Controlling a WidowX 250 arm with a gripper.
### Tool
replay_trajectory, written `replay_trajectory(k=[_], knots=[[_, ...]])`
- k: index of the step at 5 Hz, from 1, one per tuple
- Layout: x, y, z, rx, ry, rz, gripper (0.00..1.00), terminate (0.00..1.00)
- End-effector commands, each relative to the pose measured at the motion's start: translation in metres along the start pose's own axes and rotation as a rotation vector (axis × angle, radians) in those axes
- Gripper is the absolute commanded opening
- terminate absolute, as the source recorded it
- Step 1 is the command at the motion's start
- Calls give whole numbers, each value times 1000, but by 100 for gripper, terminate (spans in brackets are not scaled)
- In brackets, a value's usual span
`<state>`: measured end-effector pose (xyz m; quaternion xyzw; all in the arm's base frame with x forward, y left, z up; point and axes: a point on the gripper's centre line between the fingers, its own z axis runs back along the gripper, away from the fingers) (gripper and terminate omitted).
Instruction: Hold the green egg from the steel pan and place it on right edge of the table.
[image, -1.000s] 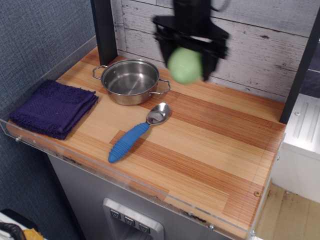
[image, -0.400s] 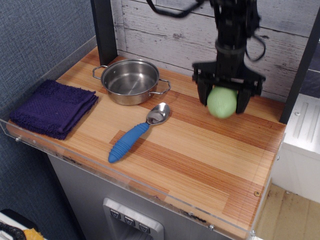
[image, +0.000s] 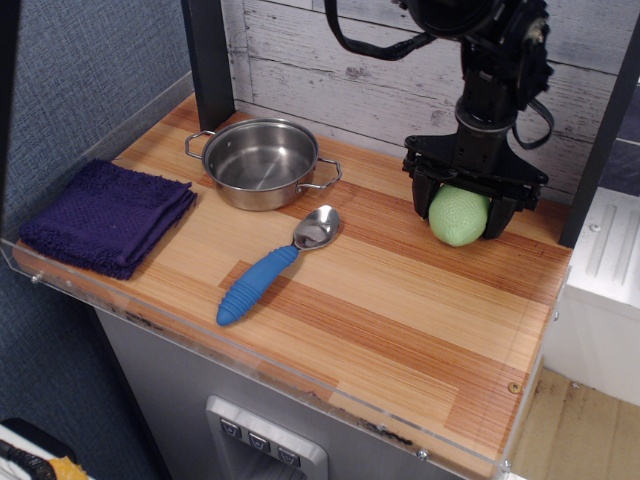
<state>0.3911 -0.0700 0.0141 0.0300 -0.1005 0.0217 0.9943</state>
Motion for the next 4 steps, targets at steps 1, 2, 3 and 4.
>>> replay_trajectory(k=[1, 2, 3, 4], knots=[[5, 16, 26, -30, -16, -11, 100, 0], [18, 33, 59, -88, -70, 7, 100, 0], [23, 53, 101, -126, -151, 32, 100, 0], [14, 67, 131, -167, -201, 29, 100, 0]])
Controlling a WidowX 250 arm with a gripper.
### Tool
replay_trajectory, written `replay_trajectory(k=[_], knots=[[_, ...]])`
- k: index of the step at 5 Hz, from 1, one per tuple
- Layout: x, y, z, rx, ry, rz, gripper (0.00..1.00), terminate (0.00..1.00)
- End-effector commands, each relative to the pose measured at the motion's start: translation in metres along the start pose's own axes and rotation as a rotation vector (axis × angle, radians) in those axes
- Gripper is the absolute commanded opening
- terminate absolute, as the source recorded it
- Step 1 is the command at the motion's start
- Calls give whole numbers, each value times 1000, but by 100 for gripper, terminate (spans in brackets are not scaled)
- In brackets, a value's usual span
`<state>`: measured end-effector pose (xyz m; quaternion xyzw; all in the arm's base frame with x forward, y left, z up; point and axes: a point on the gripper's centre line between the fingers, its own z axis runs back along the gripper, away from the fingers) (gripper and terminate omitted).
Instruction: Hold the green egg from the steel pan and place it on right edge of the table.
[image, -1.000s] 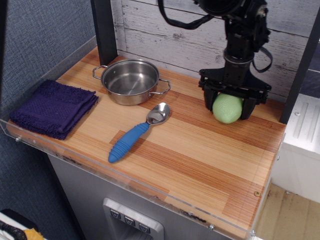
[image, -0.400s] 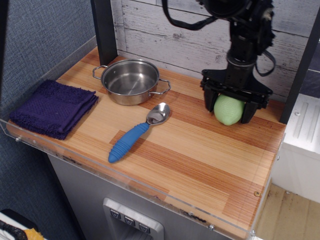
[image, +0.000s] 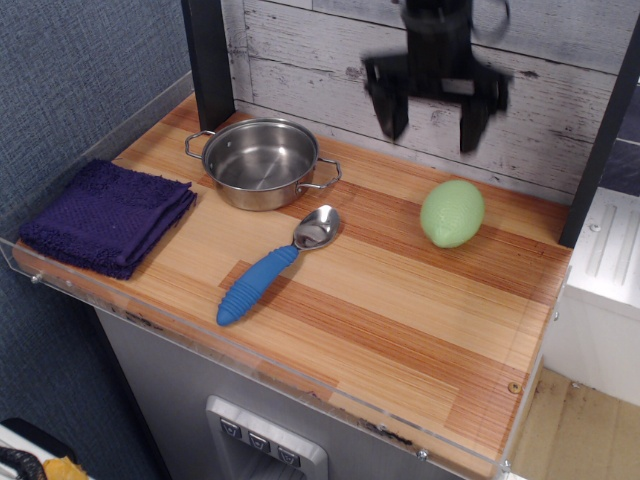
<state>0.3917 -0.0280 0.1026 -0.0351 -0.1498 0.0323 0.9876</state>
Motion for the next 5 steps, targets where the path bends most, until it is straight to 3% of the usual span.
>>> replay_trajectory(k=[1, 2, 3, 4, 5], knots=[[-17, 21, 68, -69, -101, -43, 100, 0], [-33, 28, 72, -74, -45, -91, 100, 0], [-47, 32, 75, -34, 50, -181, 100, 0], [-62, 31, 83, 59, 82, -197, 100, 0], [-74, 31, 83, 80, 98, -190, 100, 0]])
